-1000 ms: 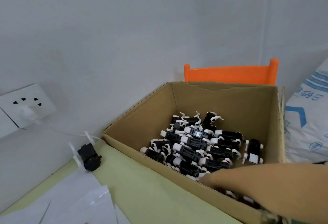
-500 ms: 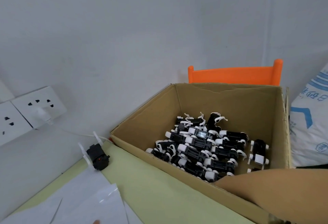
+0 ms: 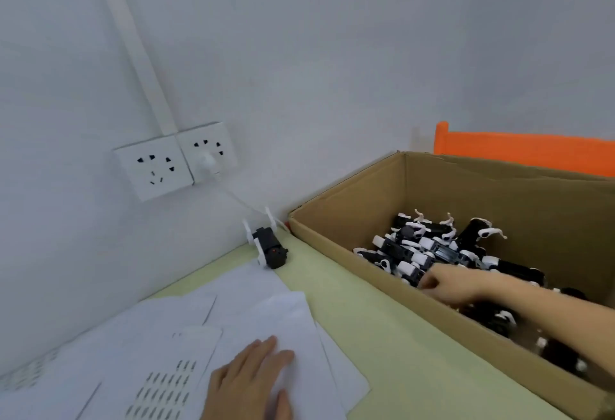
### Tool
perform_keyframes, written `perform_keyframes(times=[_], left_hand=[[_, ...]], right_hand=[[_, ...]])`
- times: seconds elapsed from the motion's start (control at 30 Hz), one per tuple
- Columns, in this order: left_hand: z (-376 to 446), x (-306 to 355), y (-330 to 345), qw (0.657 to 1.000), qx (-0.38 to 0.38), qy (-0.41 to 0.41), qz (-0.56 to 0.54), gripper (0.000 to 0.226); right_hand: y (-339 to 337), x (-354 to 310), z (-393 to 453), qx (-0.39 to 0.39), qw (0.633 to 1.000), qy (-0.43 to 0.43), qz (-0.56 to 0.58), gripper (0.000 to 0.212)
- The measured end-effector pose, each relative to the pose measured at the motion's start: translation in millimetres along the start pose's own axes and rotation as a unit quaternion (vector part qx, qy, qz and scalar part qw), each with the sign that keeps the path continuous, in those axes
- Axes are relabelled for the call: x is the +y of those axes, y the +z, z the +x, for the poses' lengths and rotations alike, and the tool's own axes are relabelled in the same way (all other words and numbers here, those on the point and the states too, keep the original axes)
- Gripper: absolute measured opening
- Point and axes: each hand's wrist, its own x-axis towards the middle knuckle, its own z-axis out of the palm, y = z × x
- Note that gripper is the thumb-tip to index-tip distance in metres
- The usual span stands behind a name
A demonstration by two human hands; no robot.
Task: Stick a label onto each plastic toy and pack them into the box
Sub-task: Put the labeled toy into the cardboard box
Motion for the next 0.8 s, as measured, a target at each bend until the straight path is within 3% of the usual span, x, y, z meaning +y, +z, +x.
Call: perform_keyframes(times=[0.03, 0.1, 0.17, 0.23, 0.3, 0.4, 0.53, 0.63, 0.7, 0.73, 0.8], left_hand=[[-4, 1, 1, 0.998, -0.046, 0.012, -0.050, 0.043], [-6, 3, -1, 0.999, -0.013, 0.029, -0.009, 0.046], [-11, -12, 9, 1.000, 0.002, 0.009, -0.017, 0.052], [-16, -18, 11, 0.996, 0.017, -0.021, -0.081, 0.048], [-20, -16, 9, 0.984, 0.073, -0.041, -0.160, 0.035], [-24, -15, 1, 0.946, 0.152, -0.101, -0.269, 0.027], [-30, -18, -14, 0.815, 0.358, -0.184, -0.417, 0.017], [-37, -29, -33, 0.739, 0.414, -0.206, -0.490, 0.020], [-49, -44, -47, 0.760, 0.374, -0.224, -0.483, 0.031], [-59, -56, -53, 0.788, 0.341, -0.230, -0.458, 0.035], [-89, -86, -59, 0.863, 0.264, -0.245, -0.355, 0.031]], right_hand=[[-12, -6, -7, 0.069, 0.995, -0.011, 0.076, 0.028], [-35, -27, -26, 0.218, 0.963, -0.032, 0.153, 0.019], [-45, -56, -45, 0.347, 0.923, -0.074, 0.147, 0.018], [-33, -95, -70, 0.405, 0.890, -0.148, 0.149, 0.027], [-11, -136, -89, 0.405, 0.875, -0.220, 0.147, 0.033], [49, -189, -100, 0.313, 0.907, -0.274, 0.067, 0.029], [120, -238, -90, 0.206, 0.941, -0.267, 0.019, 0.043], [155, -256, -80, 0.194, 0.942, -0.265, -0.066, 0.049], [157, -259, -79, 0.178, 0.947, -0.246, -0.108, 0.049], [159, -261, -81, 0.175, 0.954, -0.211, -0.123, 0.049], [159, -261, -80, 0.198, 0.941, -0.247, -0.116, 0.048]])
